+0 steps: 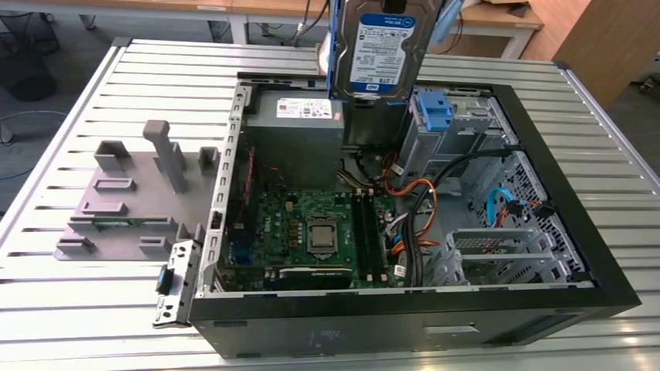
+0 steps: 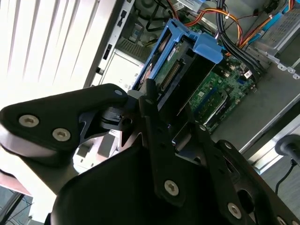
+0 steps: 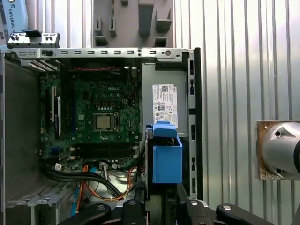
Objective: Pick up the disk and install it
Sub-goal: 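Pick up the disk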
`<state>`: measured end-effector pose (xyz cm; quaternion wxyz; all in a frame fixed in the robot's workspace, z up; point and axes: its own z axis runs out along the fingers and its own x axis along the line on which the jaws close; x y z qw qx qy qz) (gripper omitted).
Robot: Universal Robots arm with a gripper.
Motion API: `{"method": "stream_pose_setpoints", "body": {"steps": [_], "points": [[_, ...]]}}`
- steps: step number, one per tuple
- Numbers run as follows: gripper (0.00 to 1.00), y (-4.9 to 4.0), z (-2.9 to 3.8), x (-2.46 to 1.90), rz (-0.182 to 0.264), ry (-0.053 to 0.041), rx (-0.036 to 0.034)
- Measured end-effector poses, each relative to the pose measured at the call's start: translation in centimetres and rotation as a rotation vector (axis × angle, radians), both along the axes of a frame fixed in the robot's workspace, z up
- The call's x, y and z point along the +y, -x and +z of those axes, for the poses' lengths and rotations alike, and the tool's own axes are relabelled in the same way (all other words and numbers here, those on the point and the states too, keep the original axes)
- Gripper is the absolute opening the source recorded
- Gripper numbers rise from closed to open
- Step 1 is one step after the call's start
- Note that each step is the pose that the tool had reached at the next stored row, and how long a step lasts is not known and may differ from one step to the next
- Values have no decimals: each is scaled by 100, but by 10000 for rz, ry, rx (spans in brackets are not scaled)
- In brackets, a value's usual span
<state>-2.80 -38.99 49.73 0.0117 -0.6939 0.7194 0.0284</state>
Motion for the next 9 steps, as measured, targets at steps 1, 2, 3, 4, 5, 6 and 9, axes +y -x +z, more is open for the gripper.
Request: {"method": "stream_pose_setpoints", "body": {"steps": [1,2,3,4,5,6,9], "points": [[35,0,0,-18,0,0,1],[35,0,-1,-37,-1,2,1],[35,0,-2,-60,-1,1,1],[35,0,-3,-85,-1,0,0],[35,0,-4,-110,-1,0,0],[35,0,-5,-135,-1,-1,0],[35,1,-9,-215,-1,1,1]]}}
